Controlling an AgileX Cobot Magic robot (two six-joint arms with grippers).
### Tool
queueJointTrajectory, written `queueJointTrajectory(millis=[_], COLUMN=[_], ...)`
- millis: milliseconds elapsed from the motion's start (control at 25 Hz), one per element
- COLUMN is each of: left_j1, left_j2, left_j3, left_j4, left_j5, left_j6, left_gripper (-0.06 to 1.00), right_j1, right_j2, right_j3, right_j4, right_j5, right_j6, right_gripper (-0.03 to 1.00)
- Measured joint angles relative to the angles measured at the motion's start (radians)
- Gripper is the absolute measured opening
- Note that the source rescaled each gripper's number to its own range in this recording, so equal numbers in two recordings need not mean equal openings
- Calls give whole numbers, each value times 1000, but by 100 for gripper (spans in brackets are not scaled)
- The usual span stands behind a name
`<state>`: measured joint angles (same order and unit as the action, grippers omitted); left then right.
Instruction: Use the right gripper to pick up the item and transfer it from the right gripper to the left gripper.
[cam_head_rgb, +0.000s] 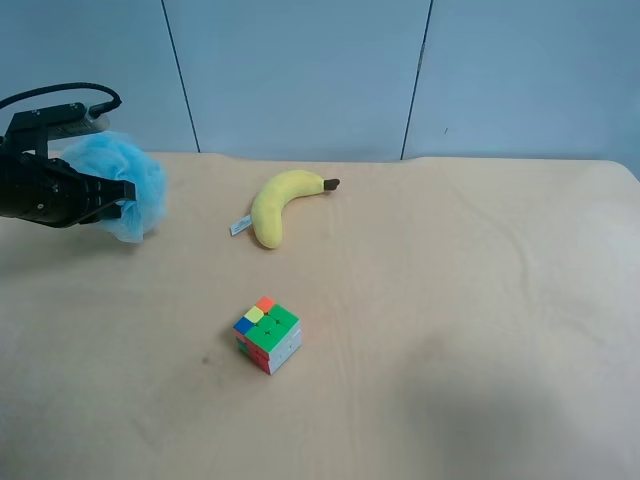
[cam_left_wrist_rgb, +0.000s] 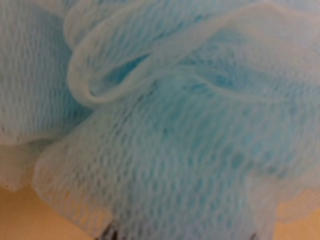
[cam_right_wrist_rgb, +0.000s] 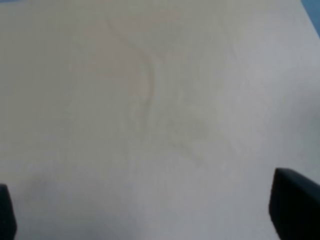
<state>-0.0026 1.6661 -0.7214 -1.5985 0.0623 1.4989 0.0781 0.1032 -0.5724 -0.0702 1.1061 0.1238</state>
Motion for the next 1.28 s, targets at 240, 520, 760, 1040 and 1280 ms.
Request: queueJointTrajectory(millis=[240,520,760,1040,1280], left_j1=[0,0,0,0,0], left_j2=[0,0,0,0,-8], left_j3=[0,0,0,0,0], left_j4=[0,18,21,21,21], left_j5=[0,0,-1,-4,-4], left_j6=[1,2,2,2,-1], left_gripper=[7,49,78,83,83], right_j1=[0,0,0,0,0], right_j2=[0,0,0,0,0], right_j3=[0,0,0,0,0], right_j4=[0,0,0,0,0], right_j5=[0,0,0,0,0], right_j6=[0,0,0,0,0], right_gripper=[100,100,100,100,100])
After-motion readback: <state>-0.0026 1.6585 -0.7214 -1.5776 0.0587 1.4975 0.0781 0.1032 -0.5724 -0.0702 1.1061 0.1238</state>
